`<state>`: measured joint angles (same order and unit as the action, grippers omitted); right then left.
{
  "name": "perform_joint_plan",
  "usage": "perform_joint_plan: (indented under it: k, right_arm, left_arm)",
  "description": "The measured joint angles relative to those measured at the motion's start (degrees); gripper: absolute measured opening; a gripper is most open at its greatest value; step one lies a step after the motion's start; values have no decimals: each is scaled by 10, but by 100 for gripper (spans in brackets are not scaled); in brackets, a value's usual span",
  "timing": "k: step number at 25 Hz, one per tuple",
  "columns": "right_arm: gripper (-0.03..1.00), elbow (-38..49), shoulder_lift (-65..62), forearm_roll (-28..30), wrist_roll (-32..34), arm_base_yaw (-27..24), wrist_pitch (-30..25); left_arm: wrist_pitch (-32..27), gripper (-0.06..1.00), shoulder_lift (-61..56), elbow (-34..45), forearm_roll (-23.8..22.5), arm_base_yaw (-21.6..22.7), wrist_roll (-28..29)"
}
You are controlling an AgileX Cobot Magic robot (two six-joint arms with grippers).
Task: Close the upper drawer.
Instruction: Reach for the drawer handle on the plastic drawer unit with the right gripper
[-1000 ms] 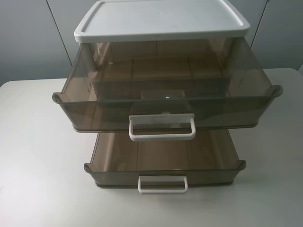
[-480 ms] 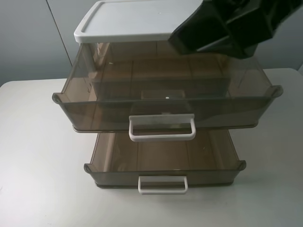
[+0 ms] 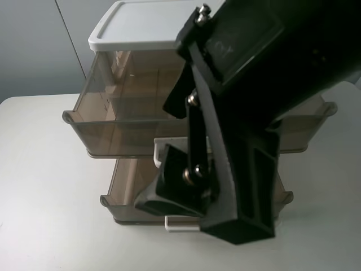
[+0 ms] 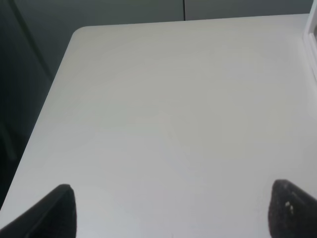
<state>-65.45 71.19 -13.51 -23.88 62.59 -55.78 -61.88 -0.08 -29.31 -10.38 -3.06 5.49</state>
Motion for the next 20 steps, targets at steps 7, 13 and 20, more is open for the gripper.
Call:
perform_joint_plan:
  k: [7, 13, 20]
  right_arm:
    - [69, 12, 21, -7, -15, 0, -14]
    - [69, 23, 57, 5, -10, 0, -20]
    - [69, 23, 89, 99, 37, 1, -3]
  left_arm:
    - [0, 74, 0, 0, 0, 0, 0]
    - [0, 74, 0, 0, 0, 0, 0]
    - [0, 74, 0, 0, 0, 0, 0]
